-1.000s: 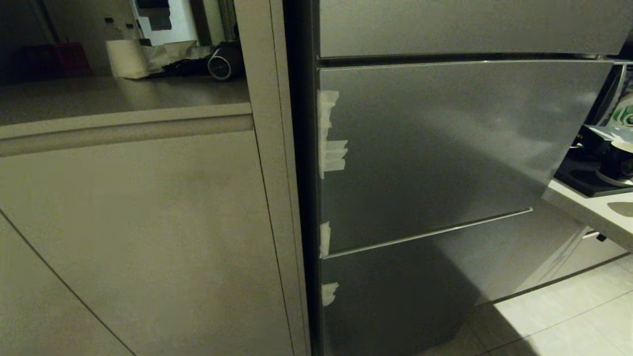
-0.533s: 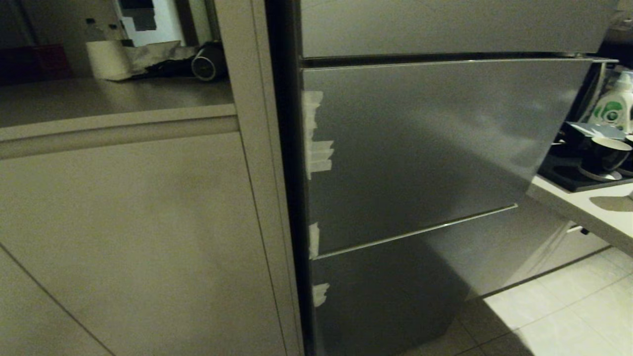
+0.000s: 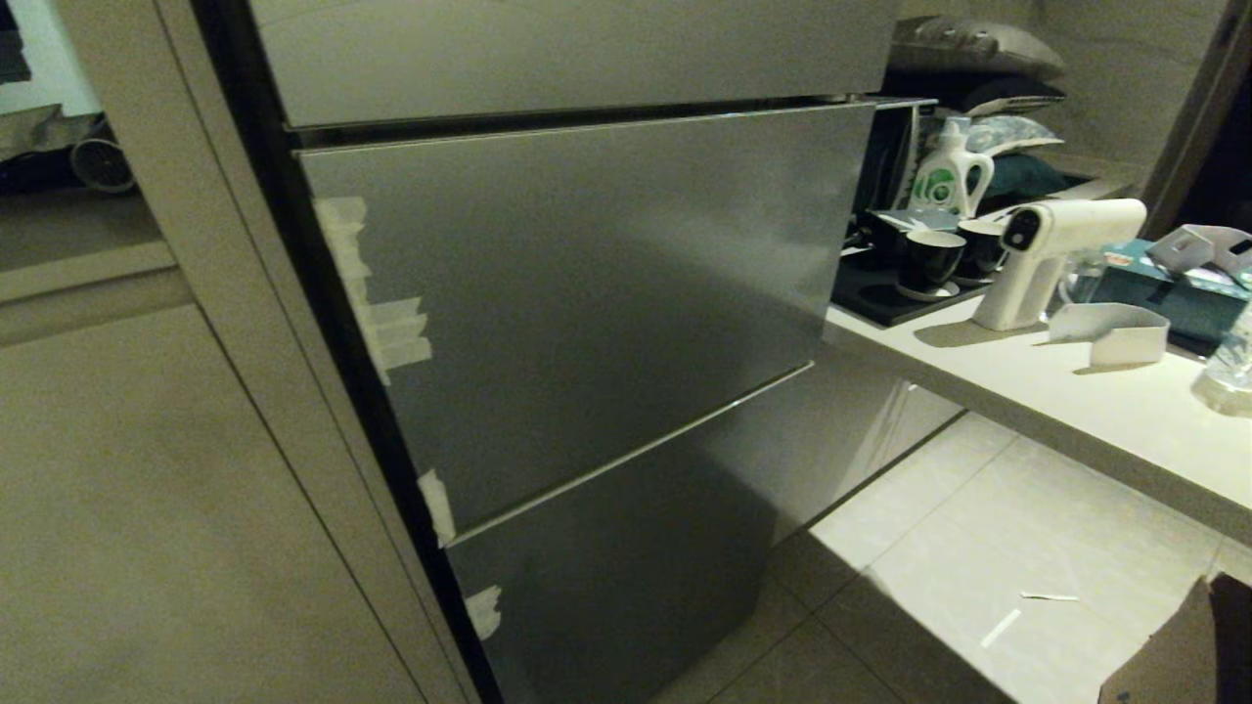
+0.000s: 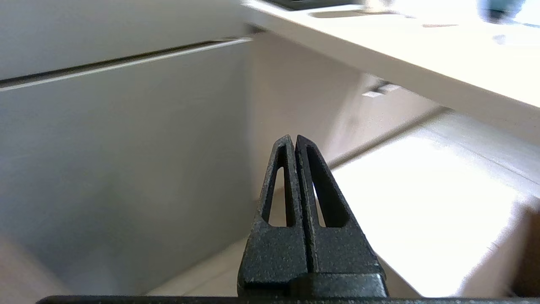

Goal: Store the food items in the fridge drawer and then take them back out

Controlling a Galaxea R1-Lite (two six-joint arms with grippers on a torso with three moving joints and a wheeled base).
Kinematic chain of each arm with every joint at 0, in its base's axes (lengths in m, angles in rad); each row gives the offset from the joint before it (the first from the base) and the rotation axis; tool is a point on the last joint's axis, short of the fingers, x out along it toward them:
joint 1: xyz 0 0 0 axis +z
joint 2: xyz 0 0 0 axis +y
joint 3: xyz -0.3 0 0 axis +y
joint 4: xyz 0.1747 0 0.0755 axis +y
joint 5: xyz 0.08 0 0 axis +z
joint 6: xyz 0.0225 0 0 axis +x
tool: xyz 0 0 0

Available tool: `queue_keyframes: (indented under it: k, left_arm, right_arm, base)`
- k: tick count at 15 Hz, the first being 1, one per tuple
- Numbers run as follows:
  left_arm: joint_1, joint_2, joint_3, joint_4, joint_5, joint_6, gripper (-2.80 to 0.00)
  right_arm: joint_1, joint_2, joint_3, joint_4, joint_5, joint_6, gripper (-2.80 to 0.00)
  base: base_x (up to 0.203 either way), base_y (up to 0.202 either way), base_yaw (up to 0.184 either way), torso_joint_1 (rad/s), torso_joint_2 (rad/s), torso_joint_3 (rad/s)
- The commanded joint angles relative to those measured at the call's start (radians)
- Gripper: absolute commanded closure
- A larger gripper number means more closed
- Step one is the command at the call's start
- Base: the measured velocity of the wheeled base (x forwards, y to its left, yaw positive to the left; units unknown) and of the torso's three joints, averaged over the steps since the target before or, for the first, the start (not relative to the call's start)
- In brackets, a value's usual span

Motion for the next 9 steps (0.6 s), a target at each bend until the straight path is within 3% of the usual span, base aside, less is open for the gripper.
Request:
queue_keyframes:
  k: [1, 4, 9]
  left_arm:
    - [0.000, 0.000, -0.002, 0.000, -0.004, 0.008, 0.00]
    - [-0.001, 0.043, -0.134, -0.013, -0.040, -0.008, 0.00]
    - [-0.048, 0.473, -0.339, -0.104, -0.066, -0.127, 0.00]
  right_arm:
    - [0.000, 0.001, 0.031, -0.001, 0.000, -0.004, 0.00]
    - [0.000, 0.001, 0.031, -0.001, 0.000, 0.000, 0.00]
    - [0.000, 0.001, 0.031, -0.001, 0.000, 0.002, 0.00]
  base:
    - [0.001, 0.005, -0.131, -0.001, 0.01, 0.006]
    - [0.000, 0.002, -0.027, 0.001, 0.00, -0.001]
    - [0.000, 0.000, 0.000, 0.000, 0.00, 0.000]
